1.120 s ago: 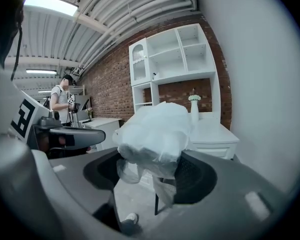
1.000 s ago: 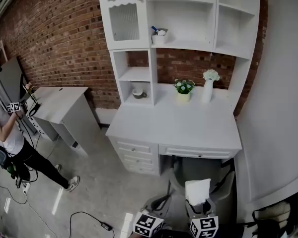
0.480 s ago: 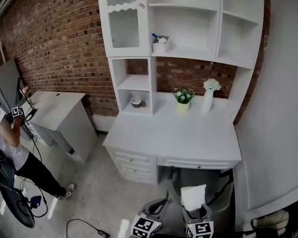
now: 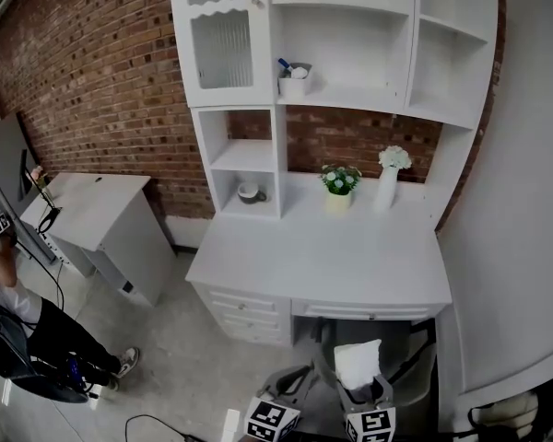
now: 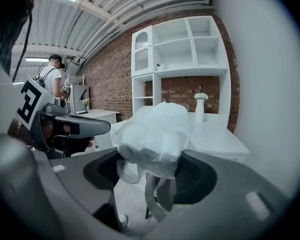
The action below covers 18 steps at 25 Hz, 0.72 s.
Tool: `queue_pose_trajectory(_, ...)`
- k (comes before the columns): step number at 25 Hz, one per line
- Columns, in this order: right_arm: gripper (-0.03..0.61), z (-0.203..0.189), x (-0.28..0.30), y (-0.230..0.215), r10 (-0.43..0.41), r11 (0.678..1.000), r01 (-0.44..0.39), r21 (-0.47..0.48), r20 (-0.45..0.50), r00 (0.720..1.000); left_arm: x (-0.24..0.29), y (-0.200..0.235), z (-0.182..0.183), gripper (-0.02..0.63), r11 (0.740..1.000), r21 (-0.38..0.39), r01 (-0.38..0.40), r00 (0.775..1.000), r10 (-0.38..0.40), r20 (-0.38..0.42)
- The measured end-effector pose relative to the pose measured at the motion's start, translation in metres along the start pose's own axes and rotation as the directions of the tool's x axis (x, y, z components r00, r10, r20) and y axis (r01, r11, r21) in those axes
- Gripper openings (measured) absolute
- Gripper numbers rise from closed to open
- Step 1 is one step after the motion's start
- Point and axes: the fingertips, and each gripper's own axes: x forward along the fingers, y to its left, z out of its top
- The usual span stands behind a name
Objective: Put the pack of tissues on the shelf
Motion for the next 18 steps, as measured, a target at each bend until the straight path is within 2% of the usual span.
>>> queue_pose_trajectory(6,0.282,0.008,0.021,-0.005,-0.024,0.999,0.024,0.027,-0.013,1.0,0.013,0.026,0.002,0.018,1.0,-0.016,-0.005,1.0,0.005,0.0)
queue_pose_trajectory(18,0.281,0.03,0.07,0.006,-0.068,0.997,0.068,0.036,-0.01,0.998,0.025,0.08,0.027,0.018,0.999,0.025,0.042,0.999,-0.042,0.0)
